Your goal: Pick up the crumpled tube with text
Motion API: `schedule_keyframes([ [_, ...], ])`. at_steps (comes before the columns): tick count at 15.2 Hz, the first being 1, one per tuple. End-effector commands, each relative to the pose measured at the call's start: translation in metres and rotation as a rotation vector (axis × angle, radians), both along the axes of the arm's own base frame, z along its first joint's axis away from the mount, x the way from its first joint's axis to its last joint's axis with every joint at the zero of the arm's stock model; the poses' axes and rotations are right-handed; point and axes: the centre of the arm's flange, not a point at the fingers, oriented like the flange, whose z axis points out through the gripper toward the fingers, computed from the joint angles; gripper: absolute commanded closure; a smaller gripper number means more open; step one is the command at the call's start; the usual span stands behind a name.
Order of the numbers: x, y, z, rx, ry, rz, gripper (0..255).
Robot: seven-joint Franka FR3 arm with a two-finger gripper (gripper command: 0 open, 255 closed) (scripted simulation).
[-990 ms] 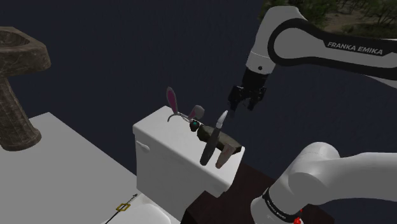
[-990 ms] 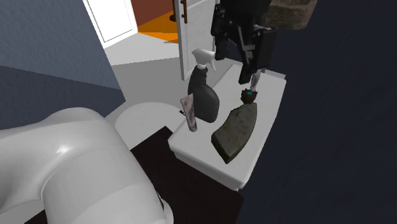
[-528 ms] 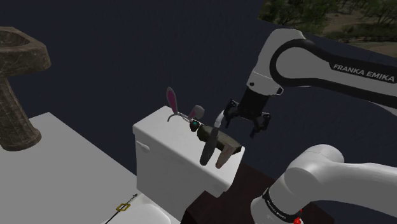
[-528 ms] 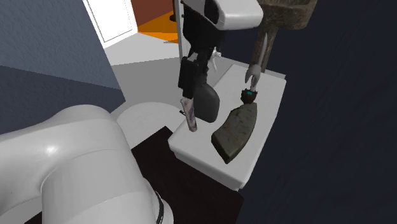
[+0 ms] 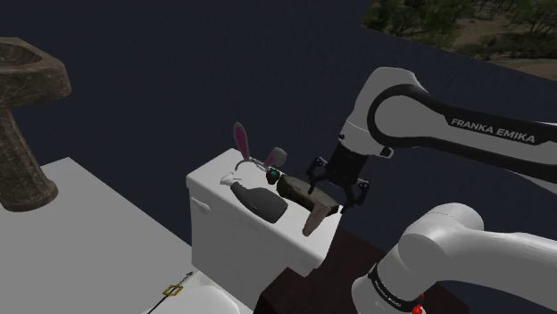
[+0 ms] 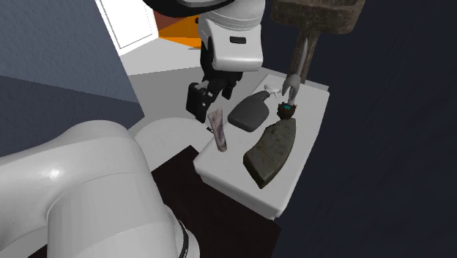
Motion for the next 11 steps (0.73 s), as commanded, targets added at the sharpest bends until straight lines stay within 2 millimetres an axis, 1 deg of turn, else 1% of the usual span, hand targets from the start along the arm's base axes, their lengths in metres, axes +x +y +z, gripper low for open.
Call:
schedule_keyframes([
  [1, 0.0001, 0.0, -0.0136, 0.0, 0.0, -0.002, 0],
  [3, 0.0001, 0.0, -0.0136, 0.0, 0.0, -0.002, 0],
  [4, 0.0002, -0.0001, -0.0129, 0.0, 0.0, -0.002, 255],
  [11, 0.0001, -0.0002, -0.0131, 0.0, 0.0, -0.002, 255],
])
